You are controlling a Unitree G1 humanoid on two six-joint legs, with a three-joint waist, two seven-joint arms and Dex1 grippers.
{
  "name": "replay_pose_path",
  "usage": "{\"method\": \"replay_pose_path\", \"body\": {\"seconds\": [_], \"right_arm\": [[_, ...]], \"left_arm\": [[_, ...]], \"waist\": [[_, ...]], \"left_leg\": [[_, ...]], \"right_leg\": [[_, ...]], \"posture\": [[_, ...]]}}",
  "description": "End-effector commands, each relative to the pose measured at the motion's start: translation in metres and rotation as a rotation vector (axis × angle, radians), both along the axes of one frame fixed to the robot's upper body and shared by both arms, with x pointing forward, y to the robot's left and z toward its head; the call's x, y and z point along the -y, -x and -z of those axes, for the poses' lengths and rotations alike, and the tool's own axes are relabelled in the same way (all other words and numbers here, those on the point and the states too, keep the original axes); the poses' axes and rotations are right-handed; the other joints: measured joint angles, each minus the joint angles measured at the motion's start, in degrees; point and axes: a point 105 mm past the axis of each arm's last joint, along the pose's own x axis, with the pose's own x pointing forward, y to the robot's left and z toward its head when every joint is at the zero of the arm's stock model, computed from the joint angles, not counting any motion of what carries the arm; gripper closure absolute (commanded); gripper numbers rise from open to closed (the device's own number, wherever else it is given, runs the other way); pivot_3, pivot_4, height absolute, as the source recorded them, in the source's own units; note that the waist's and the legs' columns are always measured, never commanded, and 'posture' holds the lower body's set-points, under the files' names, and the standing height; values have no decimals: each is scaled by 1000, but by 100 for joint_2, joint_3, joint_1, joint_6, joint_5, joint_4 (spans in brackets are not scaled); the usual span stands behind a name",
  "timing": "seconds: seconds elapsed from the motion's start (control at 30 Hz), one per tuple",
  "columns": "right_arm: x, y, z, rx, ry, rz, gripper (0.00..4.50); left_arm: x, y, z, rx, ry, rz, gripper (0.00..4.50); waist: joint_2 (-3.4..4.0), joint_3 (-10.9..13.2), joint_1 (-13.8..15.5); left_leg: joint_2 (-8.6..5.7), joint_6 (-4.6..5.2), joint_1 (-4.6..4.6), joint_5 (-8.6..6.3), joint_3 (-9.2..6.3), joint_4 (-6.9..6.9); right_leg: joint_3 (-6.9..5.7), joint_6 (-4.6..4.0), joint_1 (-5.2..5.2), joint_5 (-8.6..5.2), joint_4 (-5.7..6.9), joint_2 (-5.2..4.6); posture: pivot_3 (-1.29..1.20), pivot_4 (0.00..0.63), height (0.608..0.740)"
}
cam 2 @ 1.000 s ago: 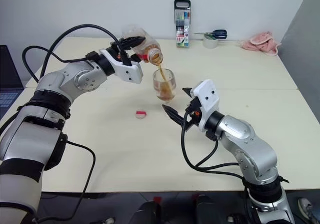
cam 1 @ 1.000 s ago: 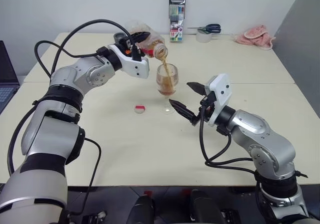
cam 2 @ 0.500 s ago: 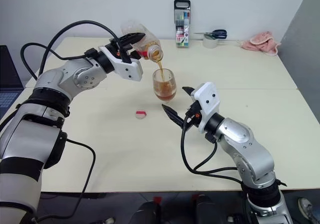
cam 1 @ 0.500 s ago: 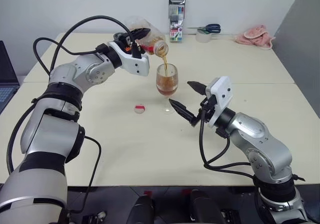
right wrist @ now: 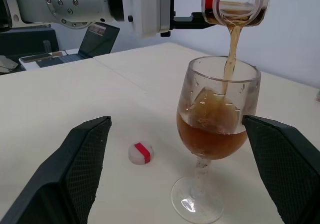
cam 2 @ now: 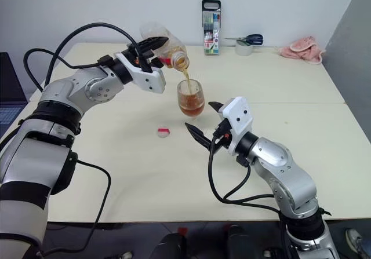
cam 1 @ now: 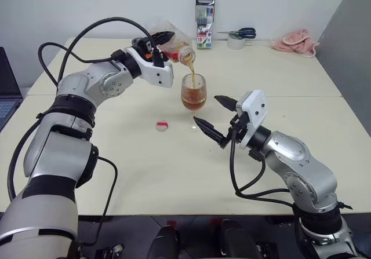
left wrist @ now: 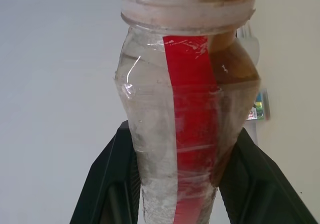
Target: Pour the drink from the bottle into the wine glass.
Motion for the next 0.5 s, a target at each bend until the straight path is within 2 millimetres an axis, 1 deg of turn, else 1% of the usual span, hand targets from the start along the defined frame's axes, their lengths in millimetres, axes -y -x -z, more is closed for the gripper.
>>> {"method": "replay_pose_path", "body": {"seconds": [0.03, 0.27, 0.5], "right_arm": [[-2, 7, -9, 52, -9, -17, 0], [-2, 7, -10, 57, -14, -16, 0], [-5, 7, -12, 85, -15, -15, 0]], "left_arm": [[0, 3, -23, 61, 19, 5, 2809], [-1, 2, -22, 41, 42, 2, 2809], [-3, 1, -16, -35, 146, 8, 2809]], "waist": [[0, 0, 0], [0, 0, 0], [0, 0, -3]], "left_leg": [[0, 0, 0, 0, 0, 0], [0, 0, 0, 0, 0, 0], [0, -3, 0, 1, 0, 1]], "right_leg": [[0, 0, 0, 0, 0, 0], [0, 0, 0, 0, 0, 0], [0, 0, 0, 0, 1, 0]], "posture": [[0, 150, 740], [0, 150, 740], [0, 150, 740]]}}
